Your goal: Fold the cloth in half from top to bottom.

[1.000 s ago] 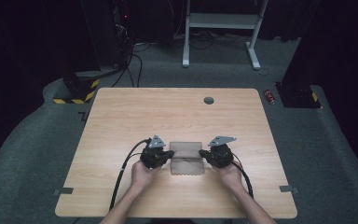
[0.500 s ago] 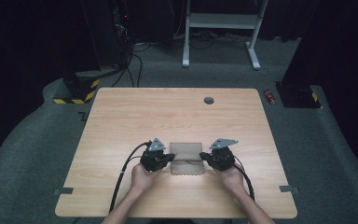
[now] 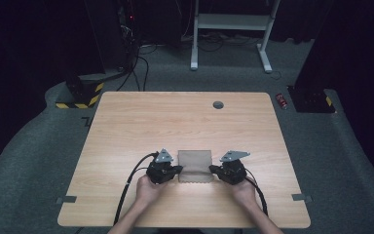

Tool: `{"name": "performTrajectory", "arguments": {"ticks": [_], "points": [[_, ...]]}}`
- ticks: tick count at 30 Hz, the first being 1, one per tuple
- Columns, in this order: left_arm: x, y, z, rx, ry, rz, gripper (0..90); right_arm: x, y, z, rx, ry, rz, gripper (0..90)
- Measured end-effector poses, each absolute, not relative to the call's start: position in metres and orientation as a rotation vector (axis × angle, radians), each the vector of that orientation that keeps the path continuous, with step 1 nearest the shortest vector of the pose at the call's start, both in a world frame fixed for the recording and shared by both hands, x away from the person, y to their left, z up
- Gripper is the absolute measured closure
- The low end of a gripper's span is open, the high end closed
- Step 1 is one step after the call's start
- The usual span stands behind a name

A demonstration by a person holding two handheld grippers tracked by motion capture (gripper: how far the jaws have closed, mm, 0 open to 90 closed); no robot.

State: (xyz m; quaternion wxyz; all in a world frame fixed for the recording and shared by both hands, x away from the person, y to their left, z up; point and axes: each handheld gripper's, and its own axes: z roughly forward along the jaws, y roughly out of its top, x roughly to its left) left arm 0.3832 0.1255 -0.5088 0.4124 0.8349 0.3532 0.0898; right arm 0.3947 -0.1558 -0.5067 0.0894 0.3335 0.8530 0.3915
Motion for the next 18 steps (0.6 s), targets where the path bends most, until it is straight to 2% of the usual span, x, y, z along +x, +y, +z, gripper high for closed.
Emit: {"name": "performTrajectory", "arguments": {"ticks": [18], "points": [[0.3768,0.1254,-0.5149,2.127,0.886,0.192,86.4,0.3900,-0.1553,-0.5135,0.991,2.558,1.147,87.3]]}}
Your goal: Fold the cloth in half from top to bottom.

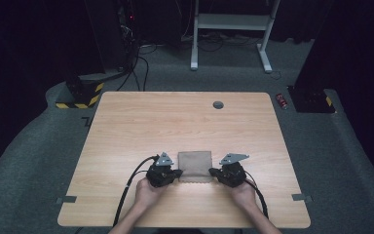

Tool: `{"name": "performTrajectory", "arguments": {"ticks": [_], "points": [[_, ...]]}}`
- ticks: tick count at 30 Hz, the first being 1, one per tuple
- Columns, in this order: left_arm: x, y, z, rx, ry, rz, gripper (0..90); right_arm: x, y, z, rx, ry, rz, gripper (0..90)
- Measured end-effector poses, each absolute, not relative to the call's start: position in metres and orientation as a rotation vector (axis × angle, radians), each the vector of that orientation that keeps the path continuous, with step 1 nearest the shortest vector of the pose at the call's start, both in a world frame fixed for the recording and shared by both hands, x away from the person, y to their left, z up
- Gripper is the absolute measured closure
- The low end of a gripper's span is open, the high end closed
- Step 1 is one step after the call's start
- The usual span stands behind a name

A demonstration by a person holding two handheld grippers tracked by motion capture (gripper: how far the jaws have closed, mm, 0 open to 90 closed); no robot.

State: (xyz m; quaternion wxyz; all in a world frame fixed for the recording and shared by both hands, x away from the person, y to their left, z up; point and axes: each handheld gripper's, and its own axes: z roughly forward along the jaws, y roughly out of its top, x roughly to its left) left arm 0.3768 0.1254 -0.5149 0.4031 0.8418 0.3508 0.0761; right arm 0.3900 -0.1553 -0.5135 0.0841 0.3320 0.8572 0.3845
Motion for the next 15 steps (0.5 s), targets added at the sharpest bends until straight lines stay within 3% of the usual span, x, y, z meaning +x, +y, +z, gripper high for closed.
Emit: {"name": "performTrajectory", "arguments": {"ticks": [8,15], "points": [[0.377,0.133,-0.506,2.060,0.925,0.219,72.2,0.391,-0.157,-0.509,1.016,2.538,1.183,78.3],[0.387,0.127,-0.492,2.035,0.938,0.269,68.8,0.397,-0.146,-0.489,0.974,2.491,1.198,78.0]]}}
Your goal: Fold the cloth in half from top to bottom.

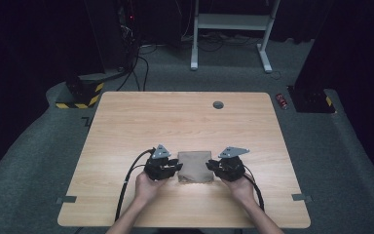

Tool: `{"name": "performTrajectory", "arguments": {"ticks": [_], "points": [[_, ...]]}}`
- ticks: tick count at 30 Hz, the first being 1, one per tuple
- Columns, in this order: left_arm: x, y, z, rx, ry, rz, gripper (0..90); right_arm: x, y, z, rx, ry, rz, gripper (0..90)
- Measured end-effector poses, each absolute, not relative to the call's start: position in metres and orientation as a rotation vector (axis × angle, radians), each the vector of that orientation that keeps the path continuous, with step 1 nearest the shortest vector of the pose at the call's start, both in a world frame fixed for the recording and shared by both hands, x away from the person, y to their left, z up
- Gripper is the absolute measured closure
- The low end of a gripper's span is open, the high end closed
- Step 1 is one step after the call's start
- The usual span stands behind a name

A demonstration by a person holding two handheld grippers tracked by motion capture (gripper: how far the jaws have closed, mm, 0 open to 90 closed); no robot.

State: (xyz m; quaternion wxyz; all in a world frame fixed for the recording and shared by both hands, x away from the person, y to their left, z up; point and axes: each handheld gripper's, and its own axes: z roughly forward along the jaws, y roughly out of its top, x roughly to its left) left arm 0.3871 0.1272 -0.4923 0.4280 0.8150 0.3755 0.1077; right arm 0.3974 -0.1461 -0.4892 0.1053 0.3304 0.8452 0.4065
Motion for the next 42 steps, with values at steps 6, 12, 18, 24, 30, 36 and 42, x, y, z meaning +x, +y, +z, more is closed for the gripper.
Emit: {"name": "performTrajectory", "arguments": {"ticks": [6,12,18,24,30,36,42], "points": [[0.387,0.115,-0.498,2.098,0.921,0.276,65.2,0.398,-0.133,-0.498,0.949,2.520,1.123,77.4],[0.382,0.109,-0.505,2.148,0.902,0.254,62.9,0.390,-0.132,-0.509,0.925,2.551,1.063,74.7],[0.374,0.111,-0.514,2.169,0.905,0.234,62.8,0.385,-0.137,-0.514,0.930,2.558,1.046,73.9],[0.368,0.113,-0.515,2.177,0.889,0.270,62.6,0.383,-0.134,-0.515,0.900,2.547,1.018,73.9],[0.362,0.117,-0.518,2.183,0.877,0.294,61.4,0.383,-0.134,-0.515,0.895,2.545,1.017,74.0],[0.358,0.123,-0.517,2.197,0.875,0.311,59.6,0.383,-0.135,-0.515,0.891,2.545,1.022,73.9],[0.357,0.131,-0.514,2.194,0.915,0.306,56.8,0.385,-0.135,-0.514,0.912,2.556,1.029,72.9]]}}
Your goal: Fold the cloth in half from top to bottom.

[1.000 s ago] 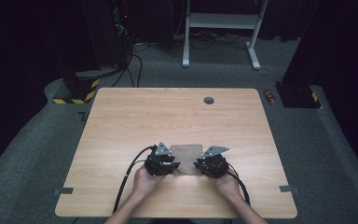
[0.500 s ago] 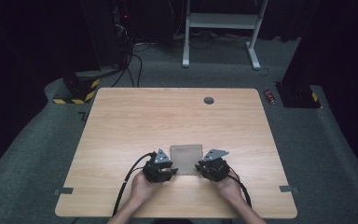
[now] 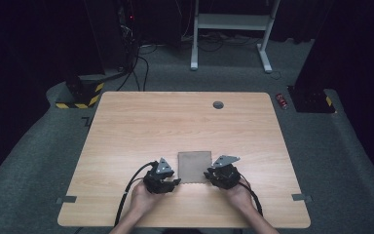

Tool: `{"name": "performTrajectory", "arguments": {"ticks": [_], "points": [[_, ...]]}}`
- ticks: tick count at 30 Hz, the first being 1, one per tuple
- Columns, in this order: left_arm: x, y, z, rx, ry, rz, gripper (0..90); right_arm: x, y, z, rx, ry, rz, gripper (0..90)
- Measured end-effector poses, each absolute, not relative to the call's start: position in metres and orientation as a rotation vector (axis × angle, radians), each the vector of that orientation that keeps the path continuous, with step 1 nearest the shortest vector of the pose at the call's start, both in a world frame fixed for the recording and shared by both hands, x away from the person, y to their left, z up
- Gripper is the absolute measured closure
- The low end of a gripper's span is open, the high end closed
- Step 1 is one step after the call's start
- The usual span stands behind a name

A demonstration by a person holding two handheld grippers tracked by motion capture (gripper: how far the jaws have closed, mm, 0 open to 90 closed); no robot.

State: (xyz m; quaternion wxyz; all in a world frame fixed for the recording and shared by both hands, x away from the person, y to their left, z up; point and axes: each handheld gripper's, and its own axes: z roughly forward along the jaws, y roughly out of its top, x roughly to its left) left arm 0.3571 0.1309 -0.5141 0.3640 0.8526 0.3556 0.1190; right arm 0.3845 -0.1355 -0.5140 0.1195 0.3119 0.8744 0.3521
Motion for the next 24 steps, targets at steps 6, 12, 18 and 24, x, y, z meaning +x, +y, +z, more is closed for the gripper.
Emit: {"name": "performTrajectory", "arguments": {"ticks": [6,12,18,24], "points": [[0.368,0.135,-0.506,2.112,0.943,0.285,56.6,0.391,-0.139,-0.510,0.953,2.512,1.074,75.2],[0.387,0.122,-0.498,2.079,0.934,0.276,55.7,0.402,-0.135,-0.504,0.958,2.492,1.094,77.9],[0.403,0.107,-0.495,2.081,0.935,0.265,55.1,0.418,-0.127,-0.500,0.985,2.477,1.120,79.1],[0.417,0.100,-0.496,2.064,0.967,0.281,54.9,0.431,-0.116,-0.499,1.012,2.468,1.121,80.1]]}}
